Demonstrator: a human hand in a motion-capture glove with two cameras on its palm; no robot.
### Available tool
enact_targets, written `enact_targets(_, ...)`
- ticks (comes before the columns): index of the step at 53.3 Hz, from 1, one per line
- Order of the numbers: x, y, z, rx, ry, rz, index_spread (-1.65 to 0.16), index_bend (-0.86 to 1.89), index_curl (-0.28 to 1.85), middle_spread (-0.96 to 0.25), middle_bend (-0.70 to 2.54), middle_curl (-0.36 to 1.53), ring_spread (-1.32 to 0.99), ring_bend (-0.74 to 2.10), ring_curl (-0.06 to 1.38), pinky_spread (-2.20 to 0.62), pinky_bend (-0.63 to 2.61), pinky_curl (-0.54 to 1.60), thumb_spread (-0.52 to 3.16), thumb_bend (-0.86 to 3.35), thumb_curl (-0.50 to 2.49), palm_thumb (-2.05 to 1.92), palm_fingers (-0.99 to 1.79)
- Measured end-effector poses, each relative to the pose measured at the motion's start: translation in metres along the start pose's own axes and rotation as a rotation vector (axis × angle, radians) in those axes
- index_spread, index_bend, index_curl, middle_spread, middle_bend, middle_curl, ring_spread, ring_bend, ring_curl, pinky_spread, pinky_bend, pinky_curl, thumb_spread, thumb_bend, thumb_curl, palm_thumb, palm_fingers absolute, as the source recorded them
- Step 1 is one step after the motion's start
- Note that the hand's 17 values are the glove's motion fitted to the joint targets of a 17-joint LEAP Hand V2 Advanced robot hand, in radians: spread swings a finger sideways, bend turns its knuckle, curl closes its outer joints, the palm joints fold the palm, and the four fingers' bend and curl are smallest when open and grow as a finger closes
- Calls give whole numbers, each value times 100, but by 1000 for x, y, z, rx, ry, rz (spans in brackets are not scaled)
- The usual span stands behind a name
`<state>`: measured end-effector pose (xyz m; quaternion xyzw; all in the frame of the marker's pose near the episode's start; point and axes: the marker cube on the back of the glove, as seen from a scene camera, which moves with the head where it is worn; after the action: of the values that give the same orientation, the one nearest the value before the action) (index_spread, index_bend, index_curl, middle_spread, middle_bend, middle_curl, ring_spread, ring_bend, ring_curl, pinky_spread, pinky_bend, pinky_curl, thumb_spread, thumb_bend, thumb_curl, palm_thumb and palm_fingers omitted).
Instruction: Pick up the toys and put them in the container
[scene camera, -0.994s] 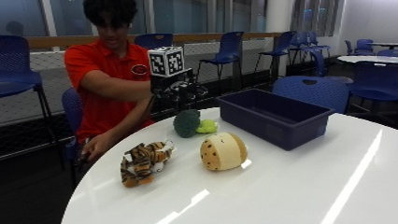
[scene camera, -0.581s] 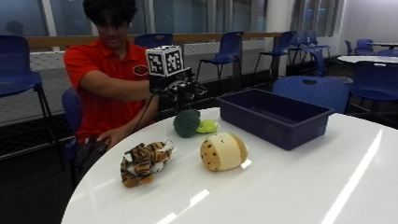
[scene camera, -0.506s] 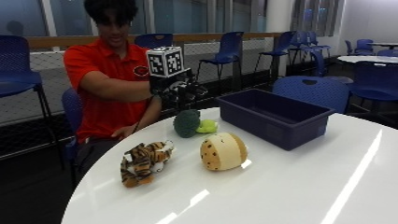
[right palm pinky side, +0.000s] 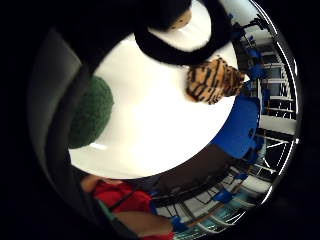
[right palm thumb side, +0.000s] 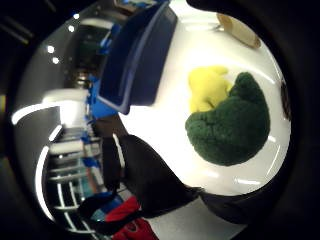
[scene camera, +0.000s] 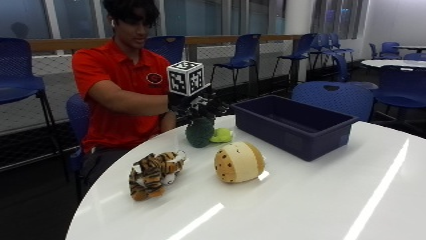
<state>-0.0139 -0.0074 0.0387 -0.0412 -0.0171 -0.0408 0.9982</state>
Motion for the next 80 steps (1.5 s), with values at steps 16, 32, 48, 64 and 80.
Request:
enact_targets(16,-17,-8,33,-45,45,-10,-34,15,27,-10,13,22,-5,17,16,12,98,40,93,-10,10,-13,-12)
enact_targets(32,-18,-9,54,-154,136,29,-35,15,27,-8,12,21,-3,16,17,13,114,42,95,-8,14,-9,-14)
enact_targets(48,-15,-10,68,-329,258,-58,-34,-1,18,-5,9,18,-1,31,23,6,134,45,107,1,21,5,-22)
enact_targets(64,-19,-13,69,-256,210,-135,-44,52,26,-6,7,11,-19,79,35,-18,121,37,136,7,26,20,28)
enact_targets(80,-16,-24,65,-49,199,-151,-42,48,34,-25,35,22,-45,107,48,-39,116,38,117,22,49,62,87)
